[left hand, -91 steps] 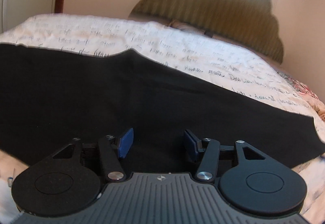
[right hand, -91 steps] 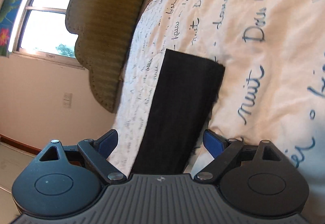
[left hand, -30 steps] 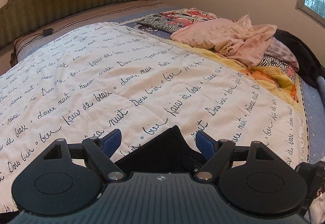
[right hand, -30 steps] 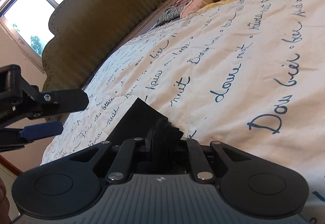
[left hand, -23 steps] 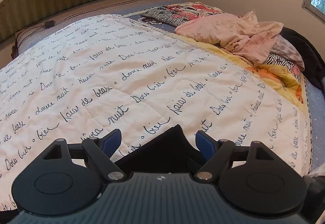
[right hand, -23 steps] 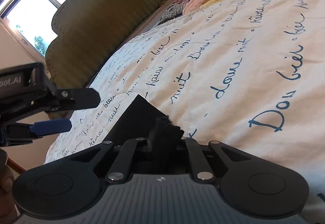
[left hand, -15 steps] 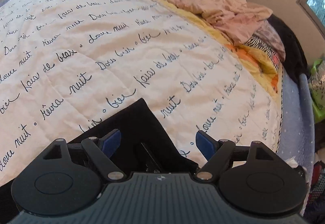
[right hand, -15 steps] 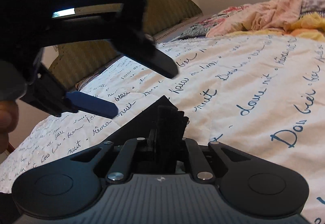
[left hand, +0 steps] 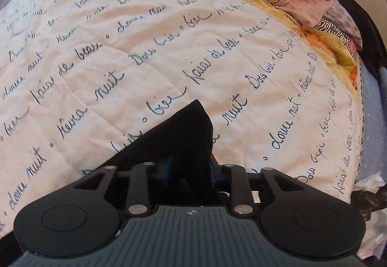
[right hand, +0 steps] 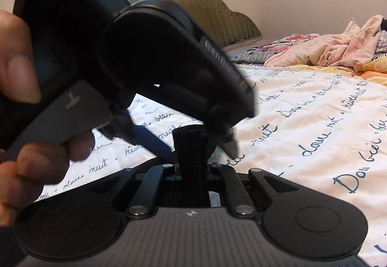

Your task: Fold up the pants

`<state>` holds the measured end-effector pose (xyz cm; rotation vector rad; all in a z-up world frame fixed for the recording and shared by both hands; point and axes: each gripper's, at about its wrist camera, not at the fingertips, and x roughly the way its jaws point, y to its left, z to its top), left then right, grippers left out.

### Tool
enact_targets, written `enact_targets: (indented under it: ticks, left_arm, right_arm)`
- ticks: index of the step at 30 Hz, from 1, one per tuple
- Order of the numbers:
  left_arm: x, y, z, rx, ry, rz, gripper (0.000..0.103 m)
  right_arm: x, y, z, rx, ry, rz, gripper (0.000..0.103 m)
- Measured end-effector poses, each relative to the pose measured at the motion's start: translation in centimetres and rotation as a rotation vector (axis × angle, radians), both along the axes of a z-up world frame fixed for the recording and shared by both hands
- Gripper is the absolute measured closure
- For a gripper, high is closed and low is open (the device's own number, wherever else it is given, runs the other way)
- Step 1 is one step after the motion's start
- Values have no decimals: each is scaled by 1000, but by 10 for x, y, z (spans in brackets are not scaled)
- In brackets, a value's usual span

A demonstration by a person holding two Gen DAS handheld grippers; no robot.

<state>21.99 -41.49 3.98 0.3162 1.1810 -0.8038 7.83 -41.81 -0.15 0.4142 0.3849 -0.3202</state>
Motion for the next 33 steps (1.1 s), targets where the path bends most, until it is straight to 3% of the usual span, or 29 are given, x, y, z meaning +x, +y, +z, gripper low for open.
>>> enact_targets:
  ticks: [5, 11, 12, 13, 15, 19, 24, 28, 33]
  left_arm:
    - [7, 13, -1, -70, 50, 64, 76]
    - [31, 48, -10, -202, 211, 241, 73]
    - [35, 56, -12, -215, 220, 273, 73]
    - [40, 64, -14, -218, 223, 299, 73]
    - [44, 79, -16, -227, 219, 344, 79]
    - [39, 108, -6, -270, 173, 374, 90]
    - [23, 168, 10, -350, 126, 390, 91]
    - [16, 236, 13, -327, 53, 465, 91]
    - [14, 333, -2, -285, 74, 624, 96]
  right_arm:
    - [4, 3, 1, -27, 27, 8, 94]
    - [-4, -4, 0, 5, -25, 9, 92]
    - [-6, -6, 0, 11, -29, -6, 77]
    - [-7, -8, 0, 18, -27, -29, 49]
    - [-9, -10, -1, 52, -40, -36, 27]
    - [-15, -14, -1, 62, -109, -20, 27]
    - [-40, -26, 0, 139, -228, -22, 26]
    - [-47, -18, 8, 146, -267, -5, 24]
    - [-49, -37, -5, 273, -266, -88, 24]
